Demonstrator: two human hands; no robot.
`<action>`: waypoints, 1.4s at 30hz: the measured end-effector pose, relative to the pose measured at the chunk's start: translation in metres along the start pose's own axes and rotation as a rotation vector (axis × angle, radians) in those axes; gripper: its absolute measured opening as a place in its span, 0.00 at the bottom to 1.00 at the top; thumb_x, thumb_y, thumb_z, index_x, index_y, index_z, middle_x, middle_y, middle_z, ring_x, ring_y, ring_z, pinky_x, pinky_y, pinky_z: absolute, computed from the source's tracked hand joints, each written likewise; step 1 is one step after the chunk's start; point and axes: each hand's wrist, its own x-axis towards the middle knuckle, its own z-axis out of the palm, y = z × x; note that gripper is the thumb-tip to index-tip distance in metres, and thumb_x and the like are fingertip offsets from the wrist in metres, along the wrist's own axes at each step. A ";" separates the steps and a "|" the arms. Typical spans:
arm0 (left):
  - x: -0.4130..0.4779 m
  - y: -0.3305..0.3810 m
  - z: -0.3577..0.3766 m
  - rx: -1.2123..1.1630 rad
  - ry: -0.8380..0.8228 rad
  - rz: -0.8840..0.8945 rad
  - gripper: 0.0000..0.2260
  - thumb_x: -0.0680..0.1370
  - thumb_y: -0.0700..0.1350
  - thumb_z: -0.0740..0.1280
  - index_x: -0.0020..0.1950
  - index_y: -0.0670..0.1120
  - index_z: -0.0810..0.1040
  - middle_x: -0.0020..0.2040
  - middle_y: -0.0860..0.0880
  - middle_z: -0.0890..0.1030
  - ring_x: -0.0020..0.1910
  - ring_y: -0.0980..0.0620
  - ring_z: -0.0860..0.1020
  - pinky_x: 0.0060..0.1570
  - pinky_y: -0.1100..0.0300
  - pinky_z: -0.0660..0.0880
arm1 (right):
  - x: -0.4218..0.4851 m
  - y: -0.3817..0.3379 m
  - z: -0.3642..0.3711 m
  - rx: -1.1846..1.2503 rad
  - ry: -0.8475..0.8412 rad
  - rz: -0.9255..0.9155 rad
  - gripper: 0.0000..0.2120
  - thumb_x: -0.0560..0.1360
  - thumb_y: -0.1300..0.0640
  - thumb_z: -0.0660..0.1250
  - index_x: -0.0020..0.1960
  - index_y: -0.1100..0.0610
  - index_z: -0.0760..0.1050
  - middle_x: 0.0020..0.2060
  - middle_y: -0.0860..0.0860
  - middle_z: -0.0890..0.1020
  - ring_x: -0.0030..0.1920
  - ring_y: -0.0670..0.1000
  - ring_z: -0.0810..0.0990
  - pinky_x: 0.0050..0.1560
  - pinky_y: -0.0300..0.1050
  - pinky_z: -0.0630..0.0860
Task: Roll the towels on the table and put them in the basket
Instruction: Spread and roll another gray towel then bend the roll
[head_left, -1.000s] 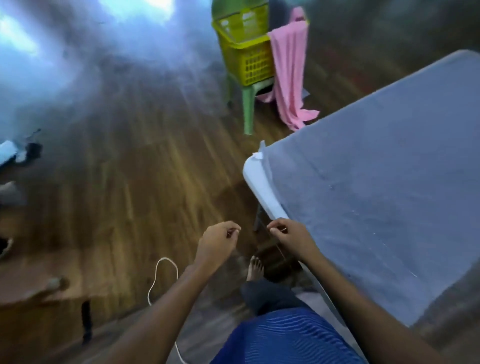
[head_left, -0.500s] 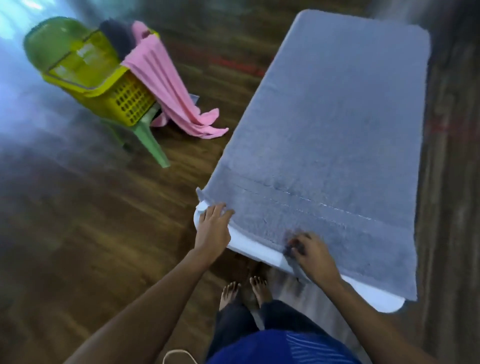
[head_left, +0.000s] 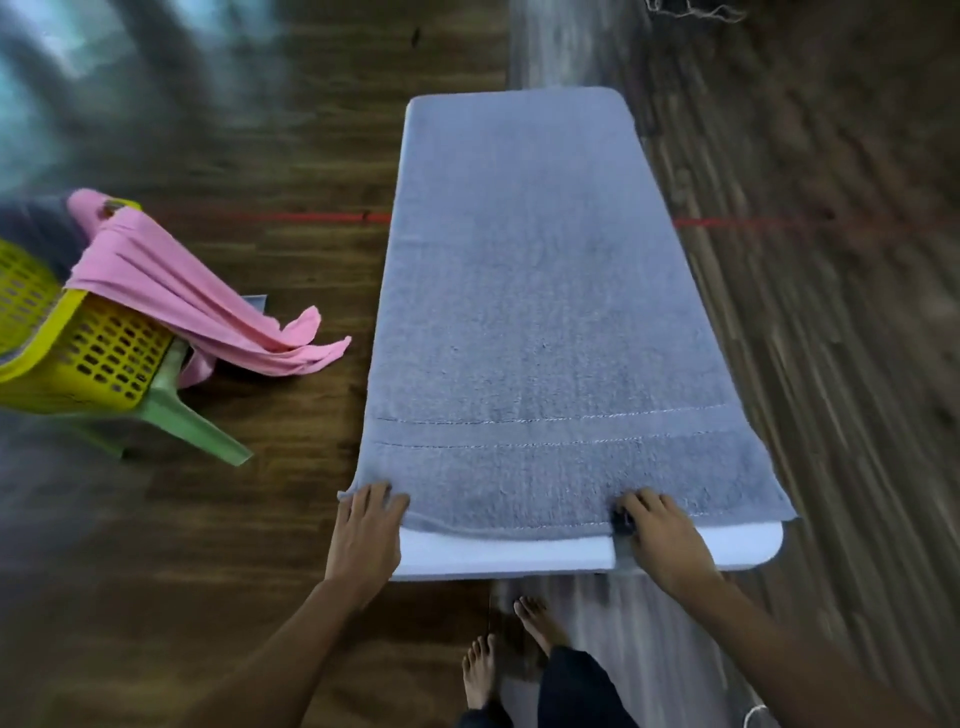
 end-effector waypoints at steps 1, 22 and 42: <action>0.004 -0.001 0.001 0.008 -0.005 0.020 0.17 0.64 0.38 0.74 0.50 0.49 0.79 0.53 0.46 0.78 0.52 0.43 0.76 0.56 0.43 0.73 | 0.000 -0.001 -0.001 -0.021 -0.005 -0.004 0.20 0.60 0.70 0.73 0.49 0.56 0.77 0.45 0.54 0.79 0.43 0.59 0.78 0.39 0.52 0.76; -0.025 -0.016 0.004 -0.204 -0.137 0.022 0.10 0.70 0.39 0.69 0.48 0.50 0.74 0.45 0.52 0.76 0.45 0.49 0.74 0.45 0.51 0.74 | -0.040 0.022 0.001 -0.020 0.040 0.084 0.17 0.65 0.62 0.72 0.51 0.51 0.75 0.49 0.51 0.76 0.49 0.56 0.75 0.46 0.52 0.72; -0.005 -0.014 -0.006 -0.297 -0.148 -0.157 0.07 0.77 0.42 0.59 0.46 0.50 0.75 0.41 0.51 0.79 0.42 0.47 0.78 0.45 0.48 0.74 | 0.009 0.114 -0.055 0.169 -0.083 0.178 0.06 0.77 0.61 0.62 0.52 0.53 0.74 0.48 0.53 0.82 0.54 0.57 0.78 0.54 0.51 0.66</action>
